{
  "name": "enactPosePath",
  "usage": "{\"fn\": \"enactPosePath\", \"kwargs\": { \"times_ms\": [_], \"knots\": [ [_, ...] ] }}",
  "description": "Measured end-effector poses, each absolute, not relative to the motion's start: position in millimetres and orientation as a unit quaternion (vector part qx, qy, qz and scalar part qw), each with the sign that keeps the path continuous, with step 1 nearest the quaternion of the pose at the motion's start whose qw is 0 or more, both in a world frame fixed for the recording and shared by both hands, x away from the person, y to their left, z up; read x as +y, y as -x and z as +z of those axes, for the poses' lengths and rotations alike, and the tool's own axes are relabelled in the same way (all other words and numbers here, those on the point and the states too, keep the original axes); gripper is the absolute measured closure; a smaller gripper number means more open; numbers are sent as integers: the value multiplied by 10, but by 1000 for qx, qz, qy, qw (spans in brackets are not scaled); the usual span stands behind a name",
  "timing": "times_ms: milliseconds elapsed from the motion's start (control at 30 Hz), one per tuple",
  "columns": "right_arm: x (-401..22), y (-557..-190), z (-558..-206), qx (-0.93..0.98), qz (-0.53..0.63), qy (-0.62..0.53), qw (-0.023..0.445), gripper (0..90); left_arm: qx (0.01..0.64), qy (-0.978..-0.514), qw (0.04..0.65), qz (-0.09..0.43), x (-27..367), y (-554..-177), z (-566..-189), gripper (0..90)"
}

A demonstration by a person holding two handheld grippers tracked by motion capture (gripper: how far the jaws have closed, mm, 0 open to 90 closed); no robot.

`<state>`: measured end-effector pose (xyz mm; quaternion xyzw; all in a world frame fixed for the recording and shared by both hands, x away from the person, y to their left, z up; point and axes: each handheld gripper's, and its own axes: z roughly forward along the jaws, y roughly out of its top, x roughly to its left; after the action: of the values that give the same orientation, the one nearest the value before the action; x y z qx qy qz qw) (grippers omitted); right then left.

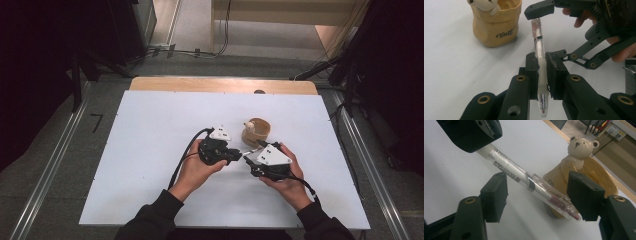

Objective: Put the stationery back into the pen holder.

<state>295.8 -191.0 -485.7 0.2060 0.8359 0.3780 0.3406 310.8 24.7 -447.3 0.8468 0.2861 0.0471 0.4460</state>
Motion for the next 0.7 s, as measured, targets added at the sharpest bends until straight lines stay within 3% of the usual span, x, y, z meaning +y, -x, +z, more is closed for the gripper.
{"fn": "enactPosePath", "kwargs": {
  "times_ms": [300, 700],
  "knots": [
    [-1904, -2940, -4864, 843, 370, -181, 346, 520, 293, -838, 458, 43, 241, -3128, -4475, 813],
    [-1865, -2898, -4882, 854, 357, -153, 345, 678, 310, -818, 483, 32, 270, -3163, -4459, 811]
  ]
}}
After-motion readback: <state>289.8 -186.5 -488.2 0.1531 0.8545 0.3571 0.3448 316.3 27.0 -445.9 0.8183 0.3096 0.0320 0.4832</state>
